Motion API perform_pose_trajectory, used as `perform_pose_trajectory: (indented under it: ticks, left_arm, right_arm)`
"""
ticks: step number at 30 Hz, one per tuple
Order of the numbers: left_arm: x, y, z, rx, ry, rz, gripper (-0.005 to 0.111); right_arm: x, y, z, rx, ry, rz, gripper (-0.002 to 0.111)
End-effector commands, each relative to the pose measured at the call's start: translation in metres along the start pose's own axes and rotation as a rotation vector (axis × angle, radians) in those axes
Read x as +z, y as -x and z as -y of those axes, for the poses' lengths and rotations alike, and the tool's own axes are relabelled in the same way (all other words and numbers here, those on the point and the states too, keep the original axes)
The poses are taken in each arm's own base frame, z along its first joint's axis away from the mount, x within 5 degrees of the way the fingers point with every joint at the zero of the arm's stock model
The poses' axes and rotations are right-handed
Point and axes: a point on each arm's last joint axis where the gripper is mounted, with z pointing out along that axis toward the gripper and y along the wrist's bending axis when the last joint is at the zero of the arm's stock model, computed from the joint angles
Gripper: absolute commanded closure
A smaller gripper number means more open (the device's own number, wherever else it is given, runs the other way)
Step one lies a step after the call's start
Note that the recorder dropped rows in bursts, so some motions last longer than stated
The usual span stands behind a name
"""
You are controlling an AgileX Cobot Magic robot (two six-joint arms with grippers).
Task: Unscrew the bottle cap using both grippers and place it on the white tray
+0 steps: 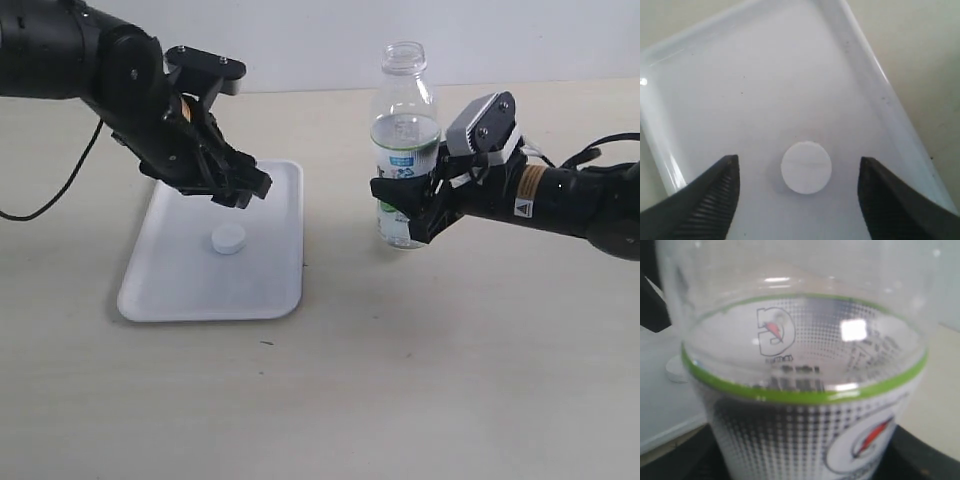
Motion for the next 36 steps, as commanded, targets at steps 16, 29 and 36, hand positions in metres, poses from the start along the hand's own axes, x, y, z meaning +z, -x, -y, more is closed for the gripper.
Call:
perform_pose_trajectory:
  ticks: [16, 29, 36]
  left_arm:
    - [-0.047, -0.035, 0.002, -0.058, -0.052, 0.273, 0.043]
    - [-0.074, -0.062, 0.001, -0.059, -0.065, 0.414, 0.043]
    - [-0.095, -0.078, 0.000, -0.059, -0.071, 0.504, 0.043]
  right_arm:
    - [0.004, -0.012, 0.000, -0.010, -0.023, 0.079, 0.073]
    - [0.004, -0.010, 0.000, 0.017, -0.017, 0.090, 0.015]
    - [0.001, 0.001, -0.006, -0.003, 0.051, 0.088, 0.008]
